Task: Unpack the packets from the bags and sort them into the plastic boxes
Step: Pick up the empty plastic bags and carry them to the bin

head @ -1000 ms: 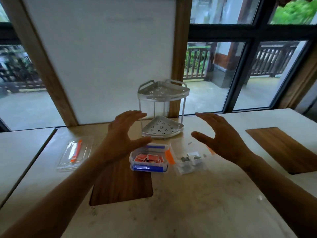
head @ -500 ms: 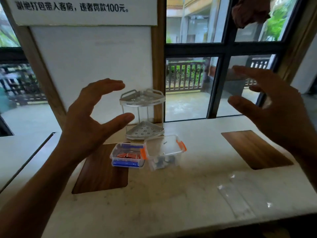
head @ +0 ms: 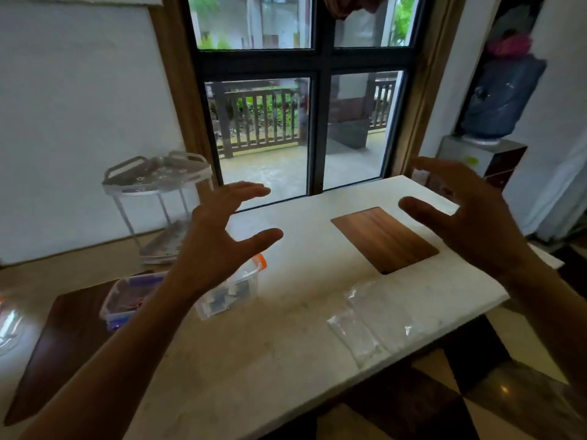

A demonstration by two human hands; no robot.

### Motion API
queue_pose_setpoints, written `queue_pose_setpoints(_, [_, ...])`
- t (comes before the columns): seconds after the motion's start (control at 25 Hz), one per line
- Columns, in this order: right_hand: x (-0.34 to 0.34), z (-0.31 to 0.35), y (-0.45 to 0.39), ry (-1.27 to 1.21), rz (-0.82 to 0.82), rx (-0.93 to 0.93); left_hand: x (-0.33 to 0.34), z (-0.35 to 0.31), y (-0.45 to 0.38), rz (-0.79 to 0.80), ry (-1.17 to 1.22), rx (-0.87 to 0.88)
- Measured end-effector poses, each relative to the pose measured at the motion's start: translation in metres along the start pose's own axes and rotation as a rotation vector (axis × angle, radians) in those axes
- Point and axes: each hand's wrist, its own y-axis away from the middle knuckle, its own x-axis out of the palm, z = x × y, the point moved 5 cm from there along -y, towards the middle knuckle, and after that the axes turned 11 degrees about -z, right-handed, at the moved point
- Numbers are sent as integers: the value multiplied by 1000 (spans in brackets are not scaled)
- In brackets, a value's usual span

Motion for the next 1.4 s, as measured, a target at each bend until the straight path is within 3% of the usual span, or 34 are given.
queue_pose_setpoints(0.32, [10, -139, 23, 193, 38, 338, 177, 49, -33, 255, 168, -7])
queue_pose_setpoints(0.52, [52, -216, 56, 271, 160, 522, 273, 95, -26, 424, 212, -95])
queue_pose_setpoints(0.64, [91, -262, 86, 279, 250, 668, 326, 135, -2, 552, 159, -177])
queue_pose_setpoints(0.76, [134, -300, 123, 328, 381, 802, 374, 173, 40, 790, -26, -248])
queue_pose_setpoints(0.92, [185, -333, 173, 447, 639, 948, 411, 203, 97, 1032, -152, -427])
queue_pose_setpoints(1.0, [206, -341, 200, 462, 763, 1030, 422, 214, 118, 1063, -197, -508])
queue_pose_setpoints(1.08, [217, -344, 218, 488, 826, 1074, 428, 214, 128, 1081, -264, -483])
queue_pose_setpoints(1.28, [230, -342, 223, 559, 820, 1059, 434, 194, 133, 1073, -376, -329])
queue_pose_setpoints(1.4, [231, -344, 223, 527, 796, 1086, 433, 190, 138, 1089, -394, -334])
